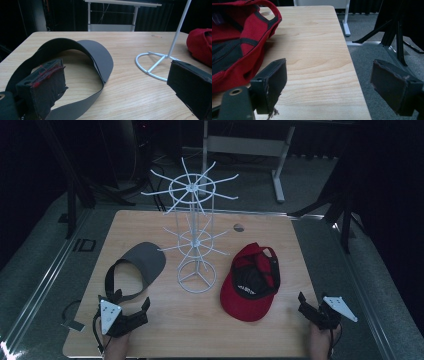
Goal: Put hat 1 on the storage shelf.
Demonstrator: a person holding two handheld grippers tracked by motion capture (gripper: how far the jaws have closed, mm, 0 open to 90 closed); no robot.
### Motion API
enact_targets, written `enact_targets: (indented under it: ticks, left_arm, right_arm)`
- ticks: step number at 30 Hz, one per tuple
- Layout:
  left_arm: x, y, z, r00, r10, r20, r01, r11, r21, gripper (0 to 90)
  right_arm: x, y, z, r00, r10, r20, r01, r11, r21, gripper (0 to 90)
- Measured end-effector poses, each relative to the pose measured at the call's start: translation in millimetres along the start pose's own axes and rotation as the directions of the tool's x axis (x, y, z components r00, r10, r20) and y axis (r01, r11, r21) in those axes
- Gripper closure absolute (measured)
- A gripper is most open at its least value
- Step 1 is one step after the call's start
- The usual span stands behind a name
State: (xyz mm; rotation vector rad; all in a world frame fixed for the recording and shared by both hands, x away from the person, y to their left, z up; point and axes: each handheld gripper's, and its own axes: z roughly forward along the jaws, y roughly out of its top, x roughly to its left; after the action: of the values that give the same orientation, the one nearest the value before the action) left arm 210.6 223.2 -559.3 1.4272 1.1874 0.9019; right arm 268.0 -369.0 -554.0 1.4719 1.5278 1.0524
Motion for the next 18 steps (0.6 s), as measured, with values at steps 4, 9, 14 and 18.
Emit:
enact_targets:
  ticks: [4,9,14,18]
  left_arm:
    - [-1.6,-0.1,0.6,1.0000,0.005,0.000,-0.005,0.9999,0.014,2.0]
    - [-1.4,0.6,-0.2,1.0000,0.004,0.000,-0.004,1.0000,0.007,1.9]
    - [-1.9,0.9,0.2,1.0000,0.003,-0.005,-0.003,0.9999,0.016,2.0]
    - [-3.7,1.1,-0.3,1.0000,-0.001,0.004,0.001,1.0000,0.008,2.0]
  right_arm:
    - [-0.1,0.3,0.6,1.0000,0.001,-0.004,-0.001,1.000,0.009,13.9]
    - [2.5,0.8,2.2,0.9996,-0.027,-0.002,0.027,0.999,0.024,13.9]
    - [3.7,0.7,1.9,0.9994,-0.034,0.000,0.034,0.999,0.028,13.8]
    - [3.1,9.6,-1.6,0.9971,0.017,-0.074,-0.013,0.999,0.045,13.7]
